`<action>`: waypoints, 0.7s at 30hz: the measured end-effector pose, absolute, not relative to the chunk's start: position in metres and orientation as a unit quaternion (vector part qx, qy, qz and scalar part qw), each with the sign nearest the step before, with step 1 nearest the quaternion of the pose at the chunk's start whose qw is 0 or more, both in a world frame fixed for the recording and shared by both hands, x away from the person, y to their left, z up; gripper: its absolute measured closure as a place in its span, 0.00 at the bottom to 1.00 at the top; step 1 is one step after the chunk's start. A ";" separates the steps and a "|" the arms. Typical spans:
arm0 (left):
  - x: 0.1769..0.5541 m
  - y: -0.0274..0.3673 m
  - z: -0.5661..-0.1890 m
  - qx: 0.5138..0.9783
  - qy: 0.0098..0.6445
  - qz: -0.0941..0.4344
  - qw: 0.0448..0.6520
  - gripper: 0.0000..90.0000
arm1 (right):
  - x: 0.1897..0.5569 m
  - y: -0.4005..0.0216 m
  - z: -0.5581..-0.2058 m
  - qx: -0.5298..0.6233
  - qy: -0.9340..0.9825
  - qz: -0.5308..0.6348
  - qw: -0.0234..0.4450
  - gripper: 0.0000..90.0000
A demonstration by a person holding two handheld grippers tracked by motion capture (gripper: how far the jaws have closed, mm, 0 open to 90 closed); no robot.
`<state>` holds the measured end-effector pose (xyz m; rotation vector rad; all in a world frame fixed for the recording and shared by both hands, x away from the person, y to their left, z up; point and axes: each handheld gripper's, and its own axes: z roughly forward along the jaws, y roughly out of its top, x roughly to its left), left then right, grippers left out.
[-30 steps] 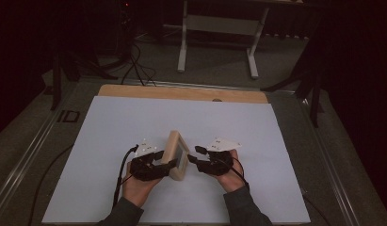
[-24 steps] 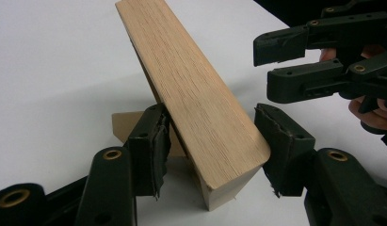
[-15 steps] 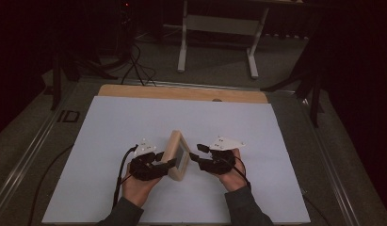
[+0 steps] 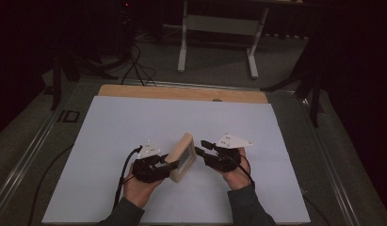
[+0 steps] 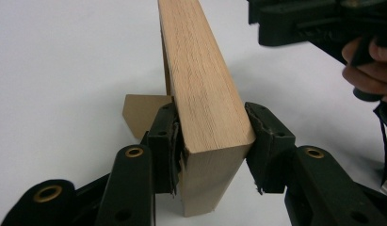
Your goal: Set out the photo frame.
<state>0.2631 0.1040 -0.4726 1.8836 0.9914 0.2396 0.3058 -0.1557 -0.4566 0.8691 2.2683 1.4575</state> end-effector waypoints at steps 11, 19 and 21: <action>0.258 0.096 -0.472 0.793 0.365 0.109 0.474 0.66 | 0.304 -0.162 -0.452 0.318 0.766 0.529 0.181 0.91; 0.252 0.089 -0.473 0.805 0.340 0.117 0.472 0.66 | 0.304 -0.162 -0.452 0.324 0.761 0.530 0.188 0.98; 0.251 0.087 -0.473 0.806 0.336 0.118 0.473 0.66 | 0.305 -0.160 -0.453 0.324 0.761 0.529 0.188 0.98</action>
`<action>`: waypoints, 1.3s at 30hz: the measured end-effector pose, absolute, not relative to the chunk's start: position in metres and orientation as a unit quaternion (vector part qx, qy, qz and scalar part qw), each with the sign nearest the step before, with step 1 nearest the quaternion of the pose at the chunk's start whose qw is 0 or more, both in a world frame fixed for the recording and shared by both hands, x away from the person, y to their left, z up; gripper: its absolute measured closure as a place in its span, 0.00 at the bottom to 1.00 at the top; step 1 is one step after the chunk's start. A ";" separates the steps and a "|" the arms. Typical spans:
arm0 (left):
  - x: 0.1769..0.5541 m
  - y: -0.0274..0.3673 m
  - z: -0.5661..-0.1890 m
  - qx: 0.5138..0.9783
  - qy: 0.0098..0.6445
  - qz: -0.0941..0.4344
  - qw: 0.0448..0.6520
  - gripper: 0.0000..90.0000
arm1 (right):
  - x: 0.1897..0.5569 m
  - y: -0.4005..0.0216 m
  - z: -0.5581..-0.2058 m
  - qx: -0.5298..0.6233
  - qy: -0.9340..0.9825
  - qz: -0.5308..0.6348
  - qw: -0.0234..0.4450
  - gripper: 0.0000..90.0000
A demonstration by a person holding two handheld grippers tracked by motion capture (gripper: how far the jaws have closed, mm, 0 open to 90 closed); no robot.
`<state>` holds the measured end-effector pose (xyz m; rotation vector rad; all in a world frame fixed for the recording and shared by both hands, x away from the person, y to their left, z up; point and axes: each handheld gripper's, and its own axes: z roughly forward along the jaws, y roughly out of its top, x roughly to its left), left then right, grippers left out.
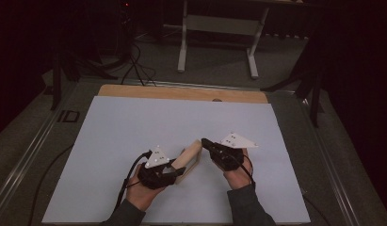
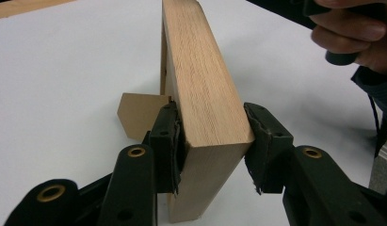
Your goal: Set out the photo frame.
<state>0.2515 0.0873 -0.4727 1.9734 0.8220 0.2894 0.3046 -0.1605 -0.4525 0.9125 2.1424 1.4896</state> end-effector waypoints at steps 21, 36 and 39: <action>0.244 0.080 -0.472 0.826 0.285 0.113 0.473 0.66 | 0.308 -0.150 -0.459 0.320 0.775 0.507 0.199 0.99; 0.252 0.090 -0.476 0.815 0.328 0.137 0.457 0.58 | 0.308 -0.154 -0.458 0.326 0.775 0.504 0.195 0.99; 0.253 0.091 -0.478 0.811 0.340 0.145 0.453 0.57 | 0.307 -0.156 -0.458 0.326 0.777 0.503 0.195 0.99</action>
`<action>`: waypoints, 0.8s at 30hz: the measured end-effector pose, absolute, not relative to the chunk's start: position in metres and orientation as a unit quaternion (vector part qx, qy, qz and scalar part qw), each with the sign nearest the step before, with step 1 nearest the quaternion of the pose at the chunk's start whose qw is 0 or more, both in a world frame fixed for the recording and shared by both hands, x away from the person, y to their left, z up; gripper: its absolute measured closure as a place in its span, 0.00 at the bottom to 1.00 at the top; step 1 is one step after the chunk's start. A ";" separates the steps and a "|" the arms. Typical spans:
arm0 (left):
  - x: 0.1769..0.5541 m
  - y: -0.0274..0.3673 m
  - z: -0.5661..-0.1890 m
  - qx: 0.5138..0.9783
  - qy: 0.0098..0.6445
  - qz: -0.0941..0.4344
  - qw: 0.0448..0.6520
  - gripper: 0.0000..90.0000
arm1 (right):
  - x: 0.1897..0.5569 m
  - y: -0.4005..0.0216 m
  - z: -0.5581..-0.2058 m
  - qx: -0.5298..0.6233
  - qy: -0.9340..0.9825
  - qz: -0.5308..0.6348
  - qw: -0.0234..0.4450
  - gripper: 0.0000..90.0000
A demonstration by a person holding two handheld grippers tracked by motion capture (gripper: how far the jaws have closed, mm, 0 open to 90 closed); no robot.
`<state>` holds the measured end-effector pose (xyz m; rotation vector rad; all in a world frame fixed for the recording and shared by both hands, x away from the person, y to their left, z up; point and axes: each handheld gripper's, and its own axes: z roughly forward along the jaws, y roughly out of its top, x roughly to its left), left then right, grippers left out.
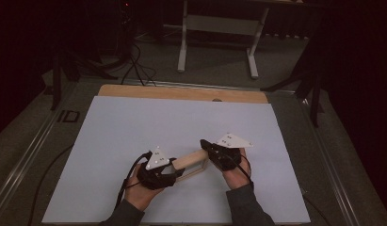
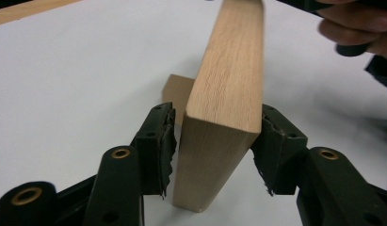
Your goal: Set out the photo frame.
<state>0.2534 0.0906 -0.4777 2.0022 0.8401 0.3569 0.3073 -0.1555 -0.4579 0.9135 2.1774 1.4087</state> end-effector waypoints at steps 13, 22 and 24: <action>0.257 0.093 -0.480 0.805 0.361 0.173 0.437 0.56 | 0.306 -0.158 -0.457 0.327 0.780 0.499 0.188 0.99; 0.260 0.098 -0.480 0.795 0.378 0.171 0.442 0.58 | 0.304 -0.161 -0.456 0.327 0.784 0.495 0.183 0.99; 0.260 0.098 -0.481 0.796 0.377 0.170 0.443 0.59 | 0.305 -0.161 -0.455 0.326 0.784 0.494 0.184 0.97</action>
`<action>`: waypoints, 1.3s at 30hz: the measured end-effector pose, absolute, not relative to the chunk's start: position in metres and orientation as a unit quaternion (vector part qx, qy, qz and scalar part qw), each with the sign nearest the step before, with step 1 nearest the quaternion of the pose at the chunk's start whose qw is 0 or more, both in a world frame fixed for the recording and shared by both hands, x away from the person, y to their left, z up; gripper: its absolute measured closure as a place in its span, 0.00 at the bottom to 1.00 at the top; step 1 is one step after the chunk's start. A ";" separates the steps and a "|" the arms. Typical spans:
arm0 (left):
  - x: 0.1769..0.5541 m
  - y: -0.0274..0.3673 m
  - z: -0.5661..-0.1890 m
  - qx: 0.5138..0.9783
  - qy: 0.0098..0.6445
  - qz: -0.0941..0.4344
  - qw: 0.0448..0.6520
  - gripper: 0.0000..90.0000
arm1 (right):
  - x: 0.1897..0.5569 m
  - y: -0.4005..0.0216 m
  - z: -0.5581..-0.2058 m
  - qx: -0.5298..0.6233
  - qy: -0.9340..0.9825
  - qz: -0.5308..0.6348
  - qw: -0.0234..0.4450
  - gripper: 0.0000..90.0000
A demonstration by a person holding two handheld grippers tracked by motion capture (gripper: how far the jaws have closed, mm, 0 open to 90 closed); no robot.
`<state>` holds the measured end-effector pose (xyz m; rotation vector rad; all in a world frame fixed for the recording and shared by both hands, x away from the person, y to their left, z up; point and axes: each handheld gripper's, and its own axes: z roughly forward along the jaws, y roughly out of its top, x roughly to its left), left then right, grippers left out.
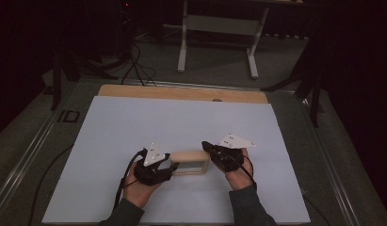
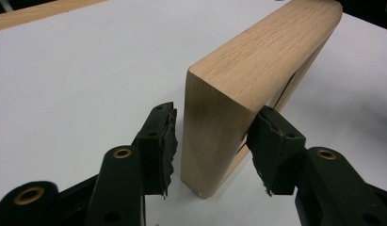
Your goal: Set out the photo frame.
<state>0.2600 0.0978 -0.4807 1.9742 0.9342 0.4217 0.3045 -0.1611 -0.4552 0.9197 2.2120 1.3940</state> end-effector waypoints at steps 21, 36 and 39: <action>0.262 0.098 -0.483 0.797 0.377 0.159 0.446 0.61 | 0.300 -0.174 -0.452 0.287 0.798 0.517 0.121 0.44; 0.266 0.097 -0.484 0.798 0.369 0.154 0.451 0.60 | 0.301 -0.169 -0.469 0.266 0.821 0.495 0.100 0.40; 0.266 0.097 -0.485 0.798 0.369 0.155 0.451 0.59 | 0.302 -0.170 -0.471 0.263 0.823 0.494 0.097 0.40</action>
